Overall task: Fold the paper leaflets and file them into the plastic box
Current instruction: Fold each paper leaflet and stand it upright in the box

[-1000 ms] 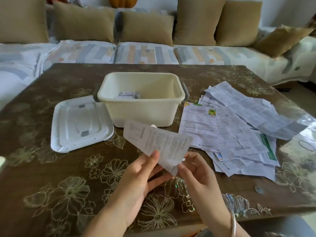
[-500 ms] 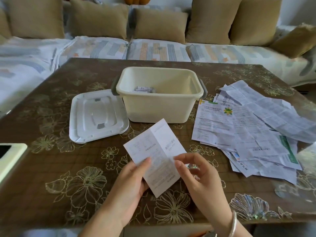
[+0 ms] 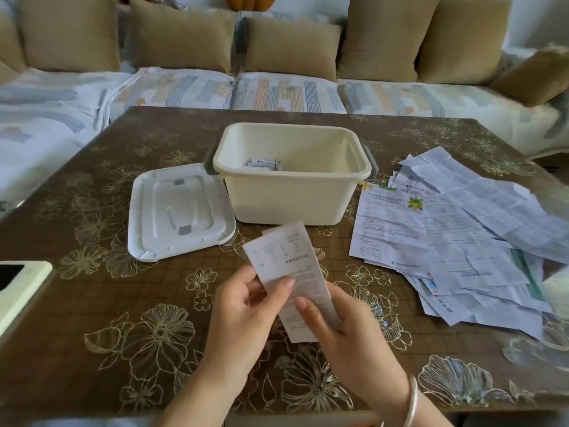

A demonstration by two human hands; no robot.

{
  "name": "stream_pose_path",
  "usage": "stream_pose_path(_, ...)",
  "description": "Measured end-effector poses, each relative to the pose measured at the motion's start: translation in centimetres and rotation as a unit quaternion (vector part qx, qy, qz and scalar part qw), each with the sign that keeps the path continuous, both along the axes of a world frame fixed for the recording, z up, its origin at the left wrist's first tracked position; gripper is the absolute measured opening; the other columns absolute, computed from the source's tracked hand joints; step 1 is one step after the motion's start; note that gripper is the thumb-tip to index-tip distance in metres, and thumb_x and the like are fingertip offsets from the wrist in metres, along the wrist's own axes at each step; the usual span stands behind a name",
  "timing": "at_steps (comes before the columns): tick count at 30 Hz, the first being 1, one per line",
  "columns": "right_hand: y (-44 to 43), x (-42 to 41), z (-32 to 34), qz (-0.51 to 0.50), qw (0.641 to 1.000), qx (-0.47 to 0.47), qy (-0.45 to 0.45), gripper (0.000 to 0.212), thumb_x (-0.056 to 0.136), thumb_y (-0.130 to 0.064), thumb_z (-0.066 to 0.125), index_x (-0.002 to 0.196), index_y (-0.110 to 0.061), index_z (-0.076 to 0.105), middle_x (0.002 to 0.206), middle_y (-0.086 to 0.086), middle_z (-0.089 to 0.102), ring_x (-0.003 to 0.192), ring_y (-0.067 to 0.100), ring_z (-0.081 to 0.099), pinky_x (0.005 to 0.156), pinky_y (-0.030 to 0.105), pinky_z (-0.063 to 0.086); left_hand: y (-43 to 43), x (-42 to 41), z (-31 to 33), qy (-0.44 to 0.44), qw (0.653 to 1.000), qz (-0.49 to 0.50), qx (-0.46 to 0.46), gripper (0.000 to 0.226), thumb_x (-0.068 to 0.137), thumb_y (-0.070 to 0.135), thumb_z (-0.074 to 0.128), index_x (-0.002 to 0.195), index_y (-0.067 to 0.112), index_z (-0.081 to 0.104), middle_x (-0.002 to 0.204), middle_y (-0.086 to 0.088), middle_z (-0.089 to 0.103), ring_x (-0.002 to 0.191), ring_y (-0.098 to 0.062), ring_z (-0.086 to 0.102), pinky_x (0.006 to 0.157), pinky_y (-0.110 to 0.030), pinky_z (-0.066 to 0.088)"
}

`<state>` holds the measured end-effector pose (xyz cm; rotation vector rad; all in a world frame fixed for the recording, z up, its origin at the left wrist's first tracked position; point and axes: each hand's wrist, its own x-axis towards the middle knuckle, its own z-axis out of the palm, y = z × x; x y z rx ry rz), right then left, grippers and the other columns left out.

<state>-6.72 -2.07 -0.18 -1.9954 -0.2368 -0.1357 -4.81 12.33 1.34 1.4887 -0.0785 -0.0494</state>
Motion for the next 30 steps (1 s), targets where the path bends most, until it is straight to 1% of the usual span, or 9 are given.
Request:
stream_pose_path(3,-0.6,1.4,2.1,-0.009,1.000,-0.001,-0.007,0.014,0.094,-0.023,0.055,0.100,-0.026,0.067,0.085,-0.016,0.071,0.072,0.003,0.068,0.056,0.022,0.055,-0.2,1.9,1.7,-0.066,0.995,0.010,0.072,0.013,0.085,0.016,0.069,0.096,0.022,0.070,0.089,0.010,0.074,0.088,-0.004,0.069,0.068,-0.014,0.053)
stream_pose_path(7,-2.9,4.9,5.9,-0.042,0.999,-0.009,-0.013,0.015,0.095,-0.020,0.053,0.101,-0.027,0.065,0.084,-0.011,0.072,0.070,0.005,0.068,0.056,0.028,0.057,0.8,6.0,4.7,-0.162,0.975,0.070,0.133,0.013,0.088,0.030,0.063,0.100,0.026,0.067,0.095,0.019,0.070,0.094,-0.002,0.065,0.075,-0.012,0.050)
stream_pose_path(9,-4.4,7.3,8.2,-0.077,0.995,-0.022,-0.056,0.013,0.093,-0.016,0.056,0.097,-0.026,0.063,0.083,-0.008,0.071,0.073,0.006,0.067,0.060,0.028,0.056,1.8,8.8,6.4,-0.205,0.957,0.115,0.169,0.012,0.094,0.022,0.059,0.103,0.024,0.067,0.098,0.018,0.068,0.096,-0.003,0.064,0.077,-0.011,0.049)
stream_pose_path(12,-6.4,11.6,11.5,-0.126,0.973,-0.135,-0.139,0.009,0.090,-0.014,0.060,0.092,-0.021,0.065,0.078,-0.007,0.068,0.066,0.012,0.061,0.051,0.020,0.046,2.5,13.1,8.8,-0.253,0.926,0.120,0.253,0.021,0.096,0.010,0.053,0.103,0.024,0.068,0.101,0.018,0.068,0.092,-0.002,0.065,0.074,-0.008,0.047)
stream_pose_path(16,-7.3,18.0,13.2,-0.135,0.918,-0.335,-0.164,0.013,0.087,-0.018,0.062,0.075,-0.016,0.060,0.061,-0.004,0.055,0.053,0.019,0.053,0.045,0.022,0.031,1.2,19.5,9.6,-0.239,0.870,0.003,0.431,0.025,0.097,0.012,0.053,0.109,0.026,0.069,0.107,0.016,0.067,0.088,0.006,0.061,0.076,-0.005,0.046)
stream_pose_path(19,-6.4,21.6,12.8,-0.112,0.859,-0.485,-0.119,0.010,0.089,-0.025,0.057,0.094,-0.020,0.065,0.078,0.005,0.062,0.068,0.026,0.057,0.053,0.025,0.036,-0.2,23.9,8.3,-0.198,0.791,-0.102,0.570,0.034,0.097,0.018,0.049,0.129,0.024,0.061,0.130,0.006,0.062,0.113,-0.012,0.059,0.099,-0.032,0.048)
stream_pose_path(22,-5.4,23.6,12.0,-0.104,0.823,-0.547,-0.113,0.013,0.091,-0.022,0.051,0.100,-0.021,0.061,0.091,0.006,0.065,0.084,0.031,0.063,0.060,0.030,0.039,-0.7,26.3,7.2,-0.179,0.722,-0.150,0.652,0.045,0.095,0.019,0.048,0.139,0.024,0.051,0.139,0.001,0.056,0.121,-0.023,0.055,0.097,-0.037,0.047)
stream_pose_path(27,-4.3,25.2,11.3,-0.081,0.779,-0.608,-0.129,0.018,0.093,-0.010,0.045,0.099,-0.018,0.060,0.094,0.004,0.065,0.086,0.028,0.064,0.060,0.030,0.035,-0.7,27.7,5.8,-0.179,0.651,-0.182,0.715,0.031,0.086,0.014,0.049,0.106,0.028,0.068,0.107,-0.002,0.066,0.094,-0.027,0.063,0.077,-0.037,0.054)
stream_pose_path(30,-3.9,26.2,10.7,-0.061,0.766,-0.628,-0.120,0.019,0.092,-0.006,0.044,0.094,-0.016,0.060,0.089,0.005,0.066,0.082,0.028,0.063,0.059,0.030,0.037,-0.7,27.9,5.3,-0.183,0.643,-0.169,0.724,0.028,0.084,0.015,0.051,0.101,0.027,0.069,0.100,-0.001,0.065,0.087,-0.027,0.063,0.073,-0.037,0.054)
